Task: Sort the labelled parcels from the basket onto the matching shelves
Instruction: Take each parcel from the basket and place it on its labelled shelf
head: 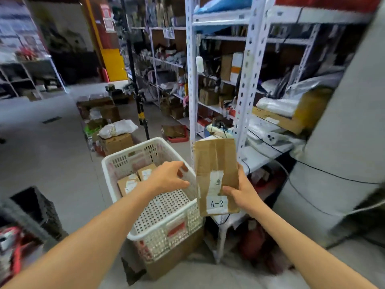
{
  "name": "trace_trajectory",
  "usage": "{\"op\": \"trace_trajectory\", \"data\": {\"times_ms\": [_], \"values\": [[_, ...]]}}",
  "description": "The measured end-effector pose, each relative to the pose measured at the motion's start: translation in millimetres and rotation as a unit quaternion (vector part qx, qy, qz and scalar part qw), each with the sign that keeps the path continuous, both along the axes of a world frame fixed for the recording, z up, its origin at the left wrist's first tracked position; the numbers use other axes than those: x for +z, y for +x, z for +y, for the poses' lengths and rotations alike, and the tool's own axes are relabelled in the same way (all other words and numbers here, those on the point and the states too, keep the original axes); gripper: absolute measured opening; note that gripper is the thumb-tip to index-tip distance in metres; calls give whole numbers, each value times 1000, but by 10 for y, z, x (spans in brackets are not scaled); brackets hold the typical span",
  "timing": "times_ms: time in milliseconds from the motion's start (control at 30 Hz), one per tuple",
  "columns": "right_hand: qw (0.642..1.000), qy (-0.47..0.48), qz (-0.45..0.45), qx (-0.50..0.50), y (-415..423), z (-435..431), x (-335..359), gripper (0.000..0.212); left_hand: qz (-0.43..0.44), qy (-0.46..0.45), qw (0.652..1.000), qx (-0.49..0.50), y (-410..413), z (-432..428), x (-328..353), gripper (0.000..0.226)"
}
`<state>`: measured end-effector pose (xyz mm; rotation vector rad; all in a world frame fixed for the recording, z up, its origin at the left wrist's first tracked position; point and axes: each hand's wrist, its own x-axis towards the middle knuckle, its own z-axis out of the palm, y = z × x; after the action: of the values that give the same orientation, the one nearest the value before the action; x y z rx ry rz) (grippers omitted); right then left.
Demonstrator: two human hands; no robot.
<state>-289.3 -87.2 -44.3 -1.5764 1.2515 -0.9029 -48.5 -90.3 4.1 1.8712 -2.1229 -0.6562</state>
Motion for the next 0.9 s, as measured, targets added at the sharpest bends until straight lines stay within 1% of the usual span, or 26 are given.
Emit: {"op": "trace_trajectory", "data": {"times_ms": [100, 233, 367, 467, 567, 633, 733, 800, 900], "values": [[1000, -8, 11, -21, -423, 181, -49, 84, -1, 0, 1000, -30, -488, 22, 10, 45], [994, -16, -10, -109, -1109, 408, -52, 85, -26, 4, 994, -110, -1195, -89, 71, 46], [970, -49, -8, -238, -1985, 599, 6, 83, -32, -9, 981, -189, -2020, -332, 157, 41], [947, -53, -3, -318, -2603, 765, 91, 89, -40, -32, 964, -260, -2774, -492, 195, 41], [916, -70, 17, -395, -3180, 956, 208, 98, -10, -23, 943, -332, -3657, -587, 264, 44], [893, -78, 20, -442, -3523, 1112, 295, 98, 7, -18, 927, -375, -4234, -589, 325, 44], [859, -59, 28, -507, -3948, 1369, 431, 95, 5, -15, 894, -448, -5006, -590, 358, 41], [829, -51, 32, -557, -4210, 1534, 506, 93, 9, -8, 872, -490, -5467, -594, 382, 40], [773, -35, 30, -633, -4521, 1752, 597, 86, 20, 0, 839, -543, -6100, -541, 431, 40]]}}
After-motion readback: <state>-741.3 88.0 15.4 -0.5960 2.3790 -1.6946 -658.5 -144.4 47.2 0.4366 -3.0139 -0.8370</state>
